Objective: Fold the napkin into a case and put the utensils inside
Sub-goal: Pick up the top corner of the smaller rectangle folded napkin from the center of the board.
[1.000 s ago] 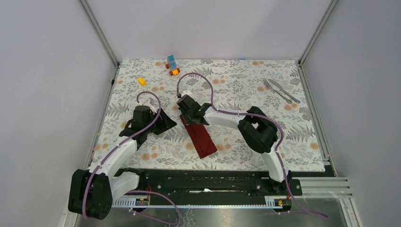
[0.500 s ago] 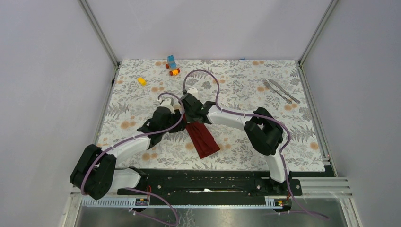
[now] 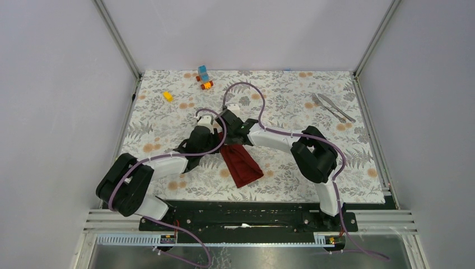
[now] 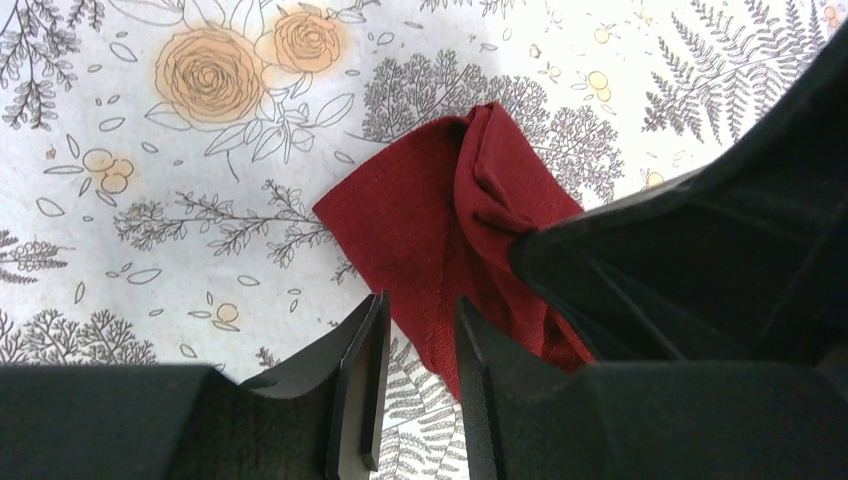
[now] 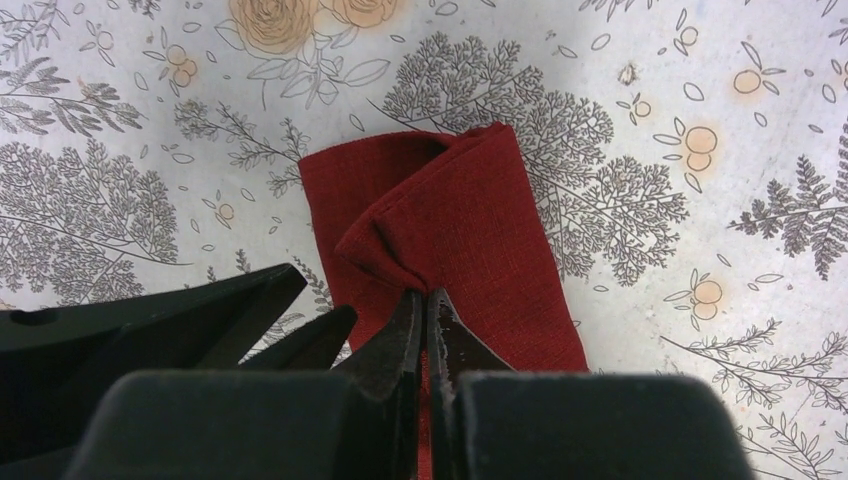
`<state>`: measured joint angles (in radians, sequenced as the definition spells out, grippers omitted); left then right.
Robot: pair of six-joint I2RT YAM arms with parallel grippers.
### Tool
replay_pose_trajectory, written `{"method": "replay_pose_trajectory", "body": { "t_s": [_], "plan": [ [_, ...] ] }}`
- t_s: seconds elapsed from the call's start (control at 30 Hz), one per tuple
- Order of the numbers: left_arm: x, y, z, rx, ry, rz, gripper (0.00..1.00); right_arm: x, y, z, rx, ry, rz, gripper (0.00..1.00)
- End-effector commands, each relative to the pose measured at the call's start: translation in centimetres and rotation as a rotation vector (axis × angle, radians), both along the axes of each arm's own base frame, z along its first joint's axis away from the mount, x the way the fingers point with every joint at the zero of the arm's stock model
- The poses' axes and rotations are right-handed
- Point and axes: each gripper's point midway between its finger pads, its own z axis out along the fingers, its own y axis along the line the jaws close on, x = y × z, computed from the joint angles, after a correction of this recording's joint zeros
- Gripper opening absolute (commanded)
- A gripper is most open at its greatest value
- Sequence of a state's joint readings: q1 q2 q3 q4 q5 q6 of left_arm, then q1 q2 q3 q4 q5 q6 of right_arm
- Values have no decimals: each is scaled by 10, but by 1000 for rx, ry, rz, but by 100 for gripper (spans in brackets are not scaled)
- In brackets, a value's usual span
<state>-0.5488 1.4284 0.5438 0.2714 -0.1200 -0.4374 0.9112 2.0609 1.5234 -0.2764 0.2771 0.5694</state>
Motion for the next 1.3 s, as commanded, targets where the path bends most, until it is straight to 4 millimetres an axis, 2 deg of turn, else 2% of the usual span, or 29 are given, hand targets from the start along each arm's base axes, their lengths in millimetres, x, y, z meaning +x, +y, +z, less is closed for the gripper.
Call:
{"method": "replay_pose_trajectory", "body": {
  "t_s": [0.0, 0.4, 0.6, 0.8, 1.03, 1.17, 1.27],
  "plan": [
    [20, -8, 20, -28, -133, -2, 34, -4, 4, 26, 81, -14, -11, 0],
    [22, -14, 7, -39, -128, -11, 33, -4, 6, 24, 110, 5, -13, 0],
    [23, -10, -2, 13, -104, -4, 29, -1, 3, 27, 131, 10, -24, 0],
    [22, -12, -11, 51, -83, -4, 30, 1, 2, 29, 138, 8, -25, 0],
    [27, -15, -11, 69, -84, 1, 28, -2, 3, 22, 138, 27, -17, 0],
    [27, -17, -16, 81, -57, 6, 32, -2, 2, 20, 137, 30, -18, 0],
    [28, -15, -21, 109, -48, 11, 30, -2, 4, 22, 142, 30, -13, 0]
  ]
}}
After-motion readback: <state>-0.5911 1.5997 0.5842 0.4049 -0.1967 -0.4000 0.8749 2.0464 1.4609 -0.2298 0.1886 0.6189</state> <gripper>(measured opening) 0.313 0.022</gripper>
